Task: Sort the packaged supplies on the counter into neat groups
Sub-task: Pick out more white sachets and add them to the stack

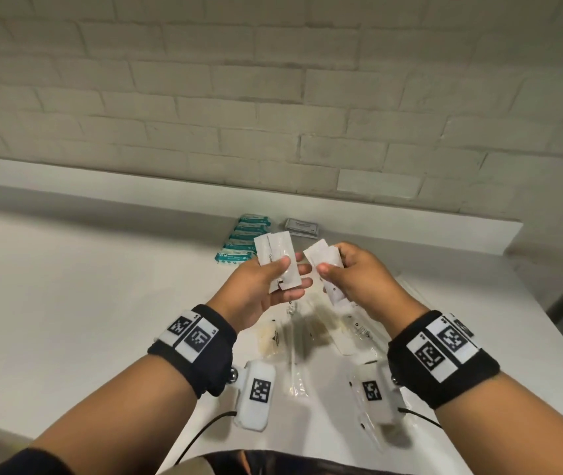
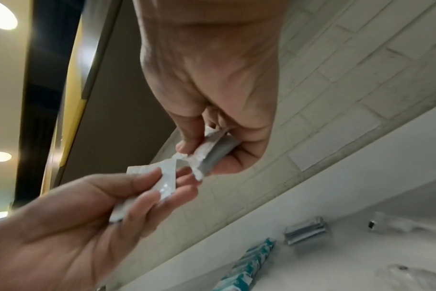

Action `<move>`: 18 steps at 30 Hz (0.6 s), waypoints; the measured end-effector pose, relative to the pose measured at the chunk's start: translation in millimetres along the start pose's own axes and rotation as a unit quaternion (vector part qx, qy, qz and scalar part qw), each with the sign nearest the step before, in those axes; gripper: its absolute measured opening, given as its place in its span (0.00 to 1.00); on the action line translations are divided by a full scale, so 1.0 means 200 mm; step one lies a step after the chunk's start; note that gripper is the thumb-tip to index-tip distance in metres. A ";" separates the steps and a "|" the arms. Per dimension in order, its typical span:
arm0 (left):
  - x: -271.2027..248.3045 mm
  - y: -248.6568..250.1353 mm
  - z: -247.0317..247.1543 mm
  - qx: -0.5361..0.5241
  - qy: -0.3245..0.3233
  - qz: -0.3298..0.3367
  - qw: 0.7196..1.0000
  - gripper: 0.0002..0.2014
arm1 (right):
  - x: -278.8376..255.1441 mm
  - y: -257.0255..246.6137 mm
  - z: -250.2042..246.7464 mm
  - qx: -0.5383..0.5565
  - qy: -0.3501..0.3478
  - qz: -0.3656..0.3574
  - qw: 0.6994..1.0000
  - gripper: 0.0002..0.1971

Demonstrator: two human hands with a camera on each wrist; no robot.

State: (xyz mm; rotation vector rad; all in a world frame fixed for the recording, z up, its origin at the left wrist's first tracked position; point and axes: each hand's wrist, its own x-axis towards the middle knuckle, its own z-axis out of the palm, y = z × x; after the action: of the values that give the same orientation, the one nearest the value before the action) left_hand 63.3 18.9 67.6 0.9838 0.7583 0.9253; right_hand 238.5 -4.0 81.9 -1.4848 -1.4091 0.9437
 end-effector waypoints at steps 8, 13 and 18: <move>-0.01 -0.02 0.05 0.089 -0.048 -0.016 0.995 0.16 | -0.01 -0.10 -0.02 0.141 -0.059 -0.010 0.988 0.06; 0.02 -0.03 0.03 0.120 -0.001 0.021 0.993 0.16 | 0.04 -0.05 -0.03 0.114 0.091 -0.038 0.989 0.08; 0.04 -0.07 0.05 0.138 -0.015 0.058 0.989 0.18 | 0.03 -0.03 0.00 0.055 0.103 -0.047 0.992 0.02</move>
State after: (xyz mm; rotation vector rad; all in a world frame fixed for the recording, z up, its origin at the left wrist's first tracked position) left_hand 79.1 19.8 57.5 1.2935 0.8260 0.9185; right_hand 237.1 2.9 88.1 -1.3803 -1.2460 0.7736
